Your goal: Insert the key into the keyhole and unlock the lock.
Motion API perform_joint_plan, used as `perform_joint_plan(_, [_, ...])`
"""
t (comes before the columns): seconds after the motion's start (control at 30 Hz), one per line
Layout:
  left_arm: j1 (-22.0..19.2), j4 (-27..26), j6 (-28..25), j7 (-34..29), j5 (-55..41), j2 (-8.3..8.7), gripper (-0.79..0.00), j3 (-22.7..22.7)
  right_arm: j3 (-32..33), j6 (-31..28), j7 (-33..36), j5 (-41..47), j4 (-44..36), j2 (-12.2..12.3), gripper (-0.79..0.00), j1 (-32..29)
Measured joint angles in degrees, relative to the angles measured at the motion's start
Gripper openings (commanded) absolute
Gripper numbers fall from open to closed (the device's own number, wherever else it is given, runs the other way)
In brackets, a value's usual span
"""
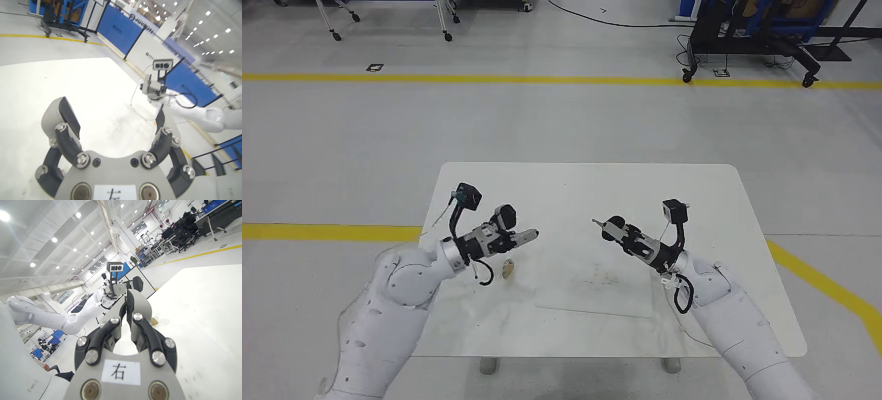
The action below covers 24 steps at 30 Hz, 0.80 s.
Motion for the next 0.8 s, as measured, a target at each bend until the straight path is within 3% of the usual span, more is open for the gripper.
perform_joint_plan(0.17, [9.1, -12.7, 4.2, -4.1, 18.0, 1.88, 0.000, -7.2, 0.0, 0.0, 0.0, 0.0, 0.0, 0.0, -0.785, 0.0])
perform_joint_plan(0.27, [12.0, -16.4, 6.1, -7.5, 27.8, 2.30, 0.000, -6.7, 0.0, 0.0, 0.0, 0.0, 0.0, 0.0, -0.785, 0.0])
perform_joint_plan(0.37, [12.3, -16.0, 6.8, -8.8, 31.3, 2.35, -0.018, -4.9, 0.0, 0.0, 0.0, 0.0, 0.0, 0.0, -0.785, 0.0])
perform_joint_plan(0.47, [10.7, -13.7, 7.8, -10.5, 34.2, 2.23, -0.237, -2.3, 0.0, 0.0, 0.0, 0.0, 0.0, 0.0, -0.785, 0.0])
perform_joint_plan(0.5, [10.0, -13.1, 8.3, -11.1, 35.5, 2.16, -0.348, -1.3, 0.0, 0.0, 0.0, 0.0, 0.0, 0.0, -0.785, 0.0])
perform_joint_plan(0.53, [9.2, -12.3, 9.0, -11.6, 37.0, 2.04, -0.394, 0.0, 0.0, 0.0, 0.0, 0.0, 0.0, 0.0, -0.785, 0.0])
perform_joint_plan(0.8, [5.6, -8.7, 12.3, -11.8, 40.0, 1.50, -0.517, 4.5, 0.0, 0.0, 0.0, 0.0, 0.0, 0.0, -0.785, 0.0])
